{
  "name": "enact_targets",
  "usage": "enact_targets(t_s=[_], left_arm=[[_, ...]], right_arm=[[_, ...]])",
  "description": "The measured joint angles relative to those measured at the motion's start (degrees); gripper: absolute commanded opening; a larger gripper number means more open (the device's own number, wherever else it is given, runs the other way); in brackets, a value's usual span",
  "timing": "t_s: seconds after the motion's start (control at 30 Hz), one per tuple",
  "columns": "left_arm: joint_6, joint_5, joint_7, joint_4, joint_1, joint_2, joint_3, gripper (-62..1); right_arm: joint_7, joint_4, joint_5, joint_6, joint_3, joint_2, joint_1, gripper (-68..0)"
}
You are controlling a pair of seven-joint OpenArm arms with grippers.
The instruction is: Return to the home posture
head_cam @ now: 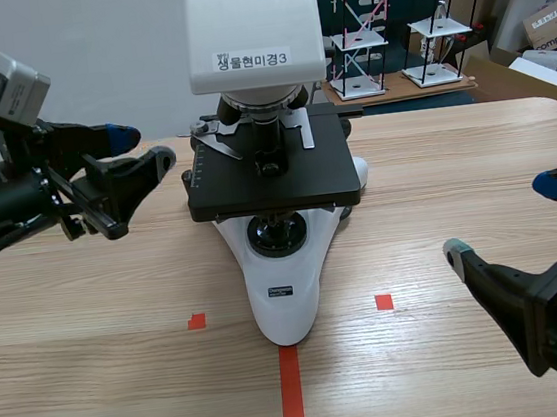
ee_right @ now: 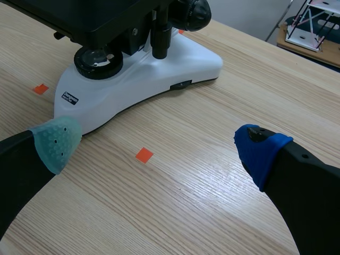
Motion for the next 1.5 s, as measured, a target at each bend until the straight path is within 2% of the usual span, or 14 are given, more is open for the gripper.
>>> enact_targets(t_s=[0.13,0.3,0.5,0.63,0.8,0.93,1.17,1.27,1.4,1.5], left_arm=[[0.02,0.0,-2.93,1.14,6.29,-1.38,-4.74,-14.2],[0.02,0.0,-3.61,6.08,15.96,-3.91,-13.09,1.4],[0.04,-0.02,-3.61,14.05,28.92,-5.44,-21.97,1.4],[0.02,0.07,-3.58,18.69,36.94,-5.44,-25.55,1.4],[0.0,3.43,-3.58,23.47,43.78,-4.81,-28.39,1.4],[0.02,5.81,-3.56,26.1,47.25,-3.15,-30.58,1.4],[0.02,7.74,-3.28,28.52,51.58,-0.13,-32.96,1.4],[0.04,10.86,-2.95,28.63,52.39,1.36,-33.16,1.4],[0.02,13.29,-0.87,28.72,52.96,3.52,-33.35,1.4],[-0.02,13.14,-0.98,28.72,52.92,4.26,-33.35,1.4]], right_arm=[[0.02,0.0,0.0,0.0,0.0,0.0,0.0,-3.7],[0.0,0.0,0.0,0.02,0.0,0.0,0.0,-3.7],[0.0,0.0,0.0,0.02,0.0,0.0,0.0,-3.7],[0.0,0.0,0.0,0.02,0.0,0.0,0.0,-3.7],[0.0,0.0,0.0,0.02,0.0,0.0,0.0,-3.7],[0.02,0.0,0.0,0.0,0.0,0.0,0.0,-3.7],[0.02,0.0,0.0,0.02,0.0,0.0,0.0,-3.7],[0.02,0.0,0.0,0.0,0.0,0.0,0.0,-3.7],[0.02,0.0,0.0,0.0,0.0,0.0,0.0,-3.7],[0.02,0.0,0.0,0.02,0.0,0.0,0.0,-3.7]])
